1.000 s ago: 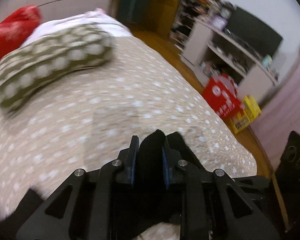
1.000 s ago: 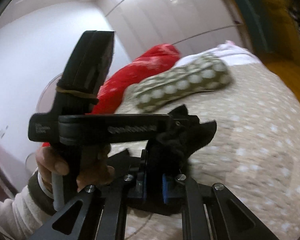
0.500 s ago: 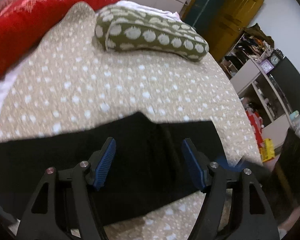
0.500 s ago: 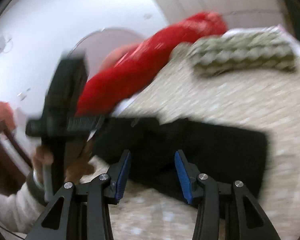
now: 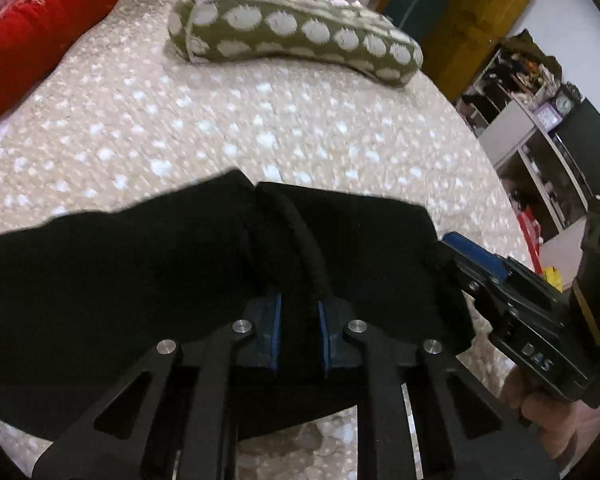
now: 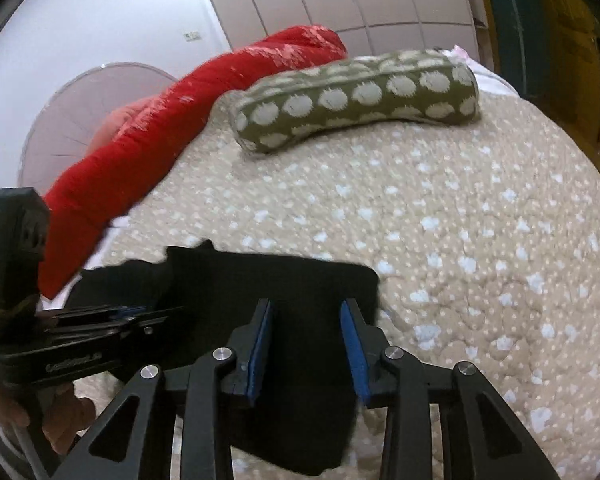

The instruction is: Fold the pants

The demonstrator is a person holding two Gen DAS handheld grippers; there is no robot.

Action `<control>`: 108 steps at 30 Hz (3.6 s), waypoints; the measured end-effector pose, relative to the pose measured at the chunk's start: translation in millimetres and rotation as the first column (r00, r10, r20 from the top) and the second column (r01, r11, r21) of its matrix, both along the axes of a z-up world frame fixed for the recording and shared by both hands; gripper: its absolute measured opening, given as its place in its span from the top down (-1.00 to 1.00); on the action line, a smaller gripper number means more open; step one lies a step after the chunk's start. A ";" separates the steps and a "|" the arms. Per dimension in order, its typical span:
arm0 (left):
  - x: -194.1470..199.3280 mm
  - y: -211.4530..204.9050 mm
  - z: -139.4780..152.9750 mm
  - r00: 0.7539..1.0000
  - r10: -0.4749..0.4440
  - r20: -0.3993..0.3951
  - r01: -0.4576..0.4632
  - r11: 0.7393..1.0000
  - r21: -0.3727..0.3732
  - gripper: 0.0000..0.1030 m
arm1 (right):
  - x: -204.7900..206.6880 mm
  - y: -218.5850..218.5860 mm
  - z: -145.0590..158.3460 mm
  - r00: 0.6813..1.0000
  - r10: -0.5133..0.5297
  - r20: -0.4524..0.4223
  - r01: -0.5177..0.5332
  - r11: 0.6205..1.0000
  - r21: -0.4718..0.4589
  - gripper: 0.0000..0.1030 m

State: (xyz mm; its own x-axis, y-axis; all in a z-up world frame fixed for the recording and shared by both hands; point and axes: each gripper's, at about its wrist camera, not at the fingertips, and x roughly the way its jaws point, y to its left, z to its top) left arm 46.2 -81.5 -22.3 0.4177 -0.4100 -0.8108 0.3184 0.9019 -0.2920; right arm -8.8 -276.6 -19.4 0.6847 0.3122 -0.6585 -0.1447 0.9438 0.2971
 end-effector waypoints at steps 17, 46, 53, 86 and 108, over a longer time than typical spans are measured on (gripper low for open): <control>-11.2 34.9 -9.7 0.993 0.112 0.038 -0.115 0.990 0.080 0.12 | 11.3 51.0 3.8 0.993 0.120 -0.020 -0.121 0.988 -0.099 0.34; -36.3 52.1 -1.9 0.979 0.187 0.076 -0.194 0.976 0.101 -0.07 | -3.7 66.3 -17.3 0.993 0.078 -0.092 -0.095 0.975 -0.201 0.17; -35.1 45.4 4.2 0.982 0.170 0.086 -0.176 0.981 0.076 -0.07 | -0.3 64.1 -18.4 0.990 0.092 -0.107 -0.109 0.979 -0.171 0.04; -45.9 97.0 2.1 0.952 0.301 0.052 -0.304 0.952 0.045 -0.17 | 20.9 120.7 -0.4 0.972 0.235 -0.028 -0.236 0.956 -0.176 0.51; -69.4 139.8 12.5 0.921 0.389 0.040 -0.387 0.921 -0.038 -0.38 | 28.1 174.7 -10.4 0.946 0.316 -0.071 -0.323 0.906 -0.273 0.51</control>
State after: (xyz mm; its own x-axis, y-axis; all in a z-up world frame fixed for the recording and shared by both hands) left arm -23.2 58.2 -9.8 0.5851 -0.2309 -0.7774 -0.0412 0.9489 -0.3129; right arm 19.4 -101.9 -29.7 0.5614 0.3144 -0.7655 -0.4485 0.8930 0.0378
